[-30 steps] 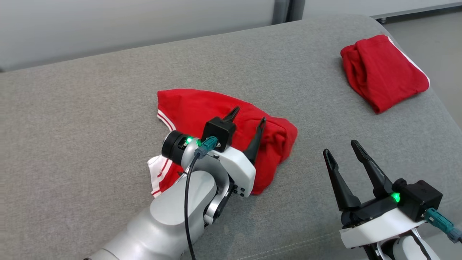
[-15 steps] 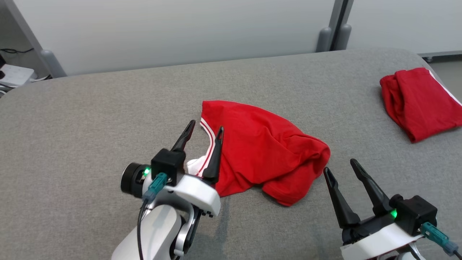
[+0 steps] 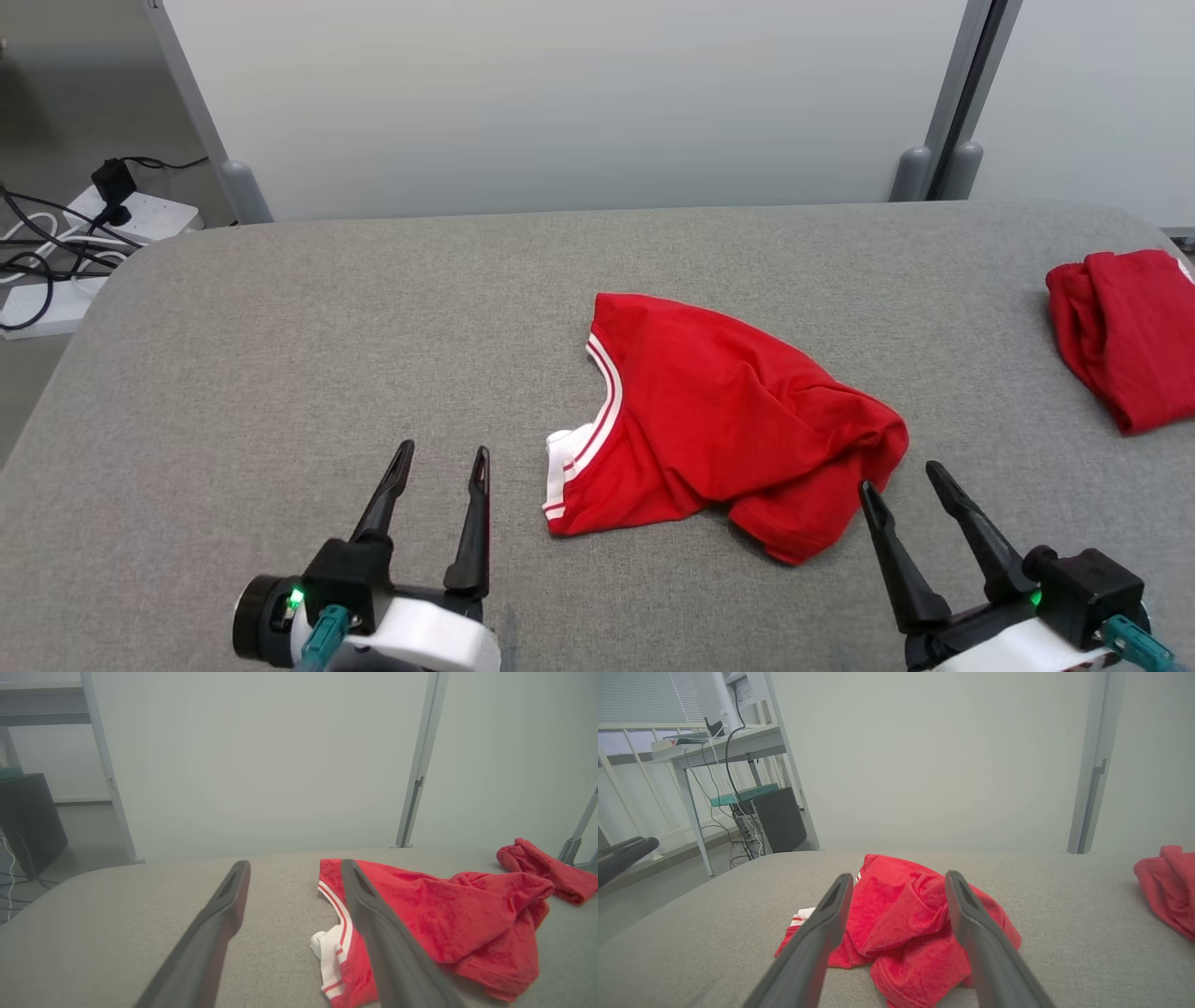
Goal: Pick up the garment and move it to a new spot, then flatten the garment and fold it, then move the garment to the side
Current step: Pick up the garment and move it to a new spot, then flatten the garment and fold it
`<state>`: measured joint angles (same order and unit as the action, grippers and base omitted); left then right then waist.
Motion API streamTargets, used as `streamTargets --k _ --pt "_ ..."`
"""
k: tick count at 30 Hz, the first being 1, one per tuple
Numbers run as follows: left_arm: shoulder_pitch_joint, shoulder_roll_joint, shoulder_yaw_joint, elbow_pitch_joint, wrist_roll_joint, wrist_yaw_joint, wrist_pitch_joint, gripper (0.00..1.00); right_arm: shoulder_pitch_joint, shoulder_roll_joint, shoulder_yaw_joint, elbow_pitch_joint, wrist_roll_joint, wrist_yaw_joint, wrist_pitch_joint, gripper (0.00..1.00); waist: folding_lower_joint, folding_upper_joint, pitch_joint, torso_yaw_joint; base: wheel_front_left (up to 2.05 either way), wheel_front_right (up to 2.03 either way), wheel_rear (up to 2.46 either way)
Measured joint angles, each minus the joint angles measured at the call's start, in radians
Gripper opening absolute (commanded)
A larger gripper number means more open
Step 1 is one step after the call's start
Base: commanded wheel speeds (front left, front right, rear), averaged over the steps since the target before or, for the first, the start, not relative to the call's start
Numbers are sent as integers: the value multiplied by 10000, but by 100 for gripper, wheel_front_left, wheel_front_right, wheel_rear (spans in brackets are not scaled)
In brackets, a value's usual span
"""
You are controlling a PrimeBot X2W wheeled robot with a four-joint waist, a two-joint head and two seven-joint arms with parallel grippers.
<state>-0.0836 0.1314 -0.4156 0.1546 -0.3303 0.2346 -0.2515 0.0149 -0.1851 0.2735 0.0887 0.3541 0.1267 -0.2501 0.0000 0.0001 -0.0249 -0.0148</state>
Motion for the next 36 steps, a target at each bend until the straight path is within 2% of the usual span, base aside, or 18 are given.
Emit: streamTargets --k 5,8,16,24,36 --pt "871 -117 754 -458 568 -65 0 100 190 121 -431 48 -209 0 2 100 0 0 -122 23 0 0 0" --pt "1415 -134 1285 -746 915 -263 0 100 383 274 -604 153 -305 0 2 100 -1 0 -173 7 0 0 0" --pt "2175 -253 1939 -1243 1340 -719 0 100 810 523 -1371 244 -591 -2 2 100 0 0 -362 15 0 0 0" --pt "2426 -499 2207 -1149 1778 -1103 0 100 994 543 -1484 238 -755 -2 2 100 0 0 -464 29 0 0 0" --pt "2419 -667 2479 -930 1887 -1313 0 100 993 688 -1634 232 -828 -2 2 100 0 0 -441 151 0 0 0"
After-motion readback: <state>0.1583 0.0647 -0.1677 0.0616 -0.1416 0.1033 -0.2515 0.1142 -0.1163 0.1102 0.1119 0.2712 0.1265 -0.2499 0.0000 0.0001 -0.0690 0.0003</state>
